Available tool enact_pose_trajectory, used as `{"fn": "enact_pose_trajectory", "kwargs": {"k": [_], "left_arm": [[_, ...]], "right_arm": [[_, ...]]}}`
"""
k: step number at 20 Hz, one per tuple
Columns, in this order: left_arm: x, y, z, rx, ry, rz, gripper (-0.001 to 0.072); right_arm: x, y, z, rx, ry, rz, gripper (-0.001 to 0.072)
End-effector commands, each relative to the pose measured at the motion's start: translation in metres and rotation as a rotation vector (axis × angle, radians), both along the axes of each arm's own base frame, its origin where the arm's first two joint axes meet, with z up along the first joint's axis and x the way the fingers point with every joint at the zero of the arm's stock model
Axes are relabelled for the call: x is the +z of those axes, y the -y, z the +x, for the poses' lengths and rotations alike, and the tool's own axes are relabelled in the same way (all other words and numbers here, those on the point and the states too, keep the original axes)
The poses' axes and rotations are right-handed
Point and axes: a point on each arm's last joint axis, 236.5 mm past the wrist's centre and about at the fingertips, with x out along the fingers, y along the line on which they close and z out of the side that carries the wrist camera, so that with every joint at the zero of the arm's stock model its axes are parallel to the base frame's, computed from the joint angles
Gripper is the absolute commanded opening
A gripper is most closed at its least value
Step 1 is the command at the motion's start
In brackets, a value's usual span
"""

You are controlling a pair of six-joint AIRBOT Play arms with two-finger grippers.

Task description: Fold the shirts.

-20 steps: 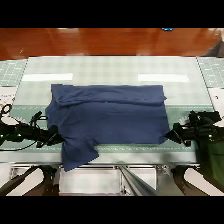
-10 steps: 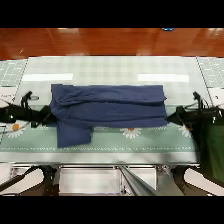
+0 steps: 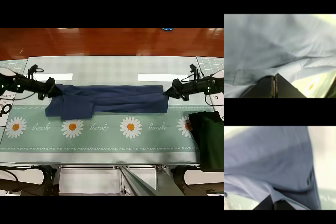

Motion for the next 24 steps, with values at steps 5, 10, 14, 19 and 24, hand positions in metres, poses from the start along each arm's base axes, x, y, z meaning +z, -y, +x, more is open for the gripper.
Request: {"fn": "enact_pose_trajectory", "kwargs": {"k": [5,10,14,19,24], "left_arm": [[0.002,-0.008,0.057,0.019,0.039,-0.013,0.0015],[-0.005,0.001,0.077,0.019,0.055,-0.062,0.0015],[-0.021,0.006,0.074,0.007,0.02,-0.071,0.014],[0.011,-0.035,0.061,-0.004,0.026,0.001,0.0506],[0.088,-0.058,0.046,-0.012,0.341,0.132,0.0507]], "right_arm": [[-0.016,0.005,0.027,0.005,-0.02,0.01,0.0026],[-0.022,0.008,0.043,-0.02,-0.002,0.011,0.0026],[-0.031,0.007,0.043,-0.015,-0.012,0.008,0.0325],[-0.007,0.043,0.033,-0.05,0.005,-0.035,0.0418],[0.0,0.087,-0.013,-0.068,-0.055,-0.128,0.0419]]}}
